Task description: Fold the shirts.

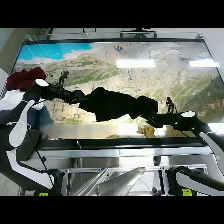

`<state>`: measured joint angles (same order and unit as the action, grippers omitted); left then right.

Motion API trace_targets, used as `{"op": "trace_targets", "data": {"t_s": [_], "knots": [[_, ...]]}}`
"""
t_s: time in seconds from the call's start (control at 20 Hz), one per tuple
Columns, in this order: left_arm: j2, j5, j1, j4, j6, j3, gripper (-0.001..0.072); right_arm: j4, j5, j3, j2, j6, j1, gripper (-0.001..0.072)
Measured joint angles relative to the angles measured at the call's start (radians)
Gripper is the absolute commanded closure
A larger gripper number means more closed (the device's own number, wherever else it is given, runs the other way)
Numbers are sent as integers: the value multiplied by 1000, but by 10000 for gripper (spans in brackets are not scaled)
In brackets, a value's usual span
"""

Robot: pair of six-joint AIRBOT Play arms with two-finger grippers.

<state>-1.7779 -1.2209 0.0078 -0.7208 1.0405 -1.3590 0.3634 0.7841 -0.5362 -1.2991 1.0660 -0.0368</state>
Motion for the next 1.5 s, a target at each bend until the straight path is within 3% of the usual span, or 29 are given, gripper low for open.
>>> {"op": "trace_targets", "data": {"t_s": [0.1, 0.15, 0.2, 0.25, 0.3, 0.35, 0.6, 0.8, 1.15, 1.5], "knots": [[-43, -34, -32, 6, -4, -47, 16, -85, -87, -2, -26, -35, 64, 423], [-60, -48, -48, 8, -6, -66, 23, -125, -123, -6, -42, -61, 84, 552], [-76, -61, -63, 10, -6, -84, 218, -182, -137, -16, -54, -97, 100, 650], [-89, -69, -75, 13, -6, -99, 486, -227, -140, -25, -65, -130, 111, 692], [-99, -79, -84, 13, -7, -111, 640, -255, -141, -34, -73, -154, 118, 691], [-108, -92, -92, 13, -10, -122, 698, -284, -139, -45, -78, -175, 122, 692], [-122, -207, -100, 14, -6, -180, 699, -331, -32, -78, -62, -237, 77, 692], [-66, -267, -83, 15, 17, -227, 699, -315, 137, -97, 49, -249, -87, 693], [225, -284, -28, 18, 56, -294, 689, -320, 436, -248, 365, -183, -494, 693], [552, -271, 3, 14, 66, -319, 689, -445, 541, -377, 567, -156, -622, 693]]}}
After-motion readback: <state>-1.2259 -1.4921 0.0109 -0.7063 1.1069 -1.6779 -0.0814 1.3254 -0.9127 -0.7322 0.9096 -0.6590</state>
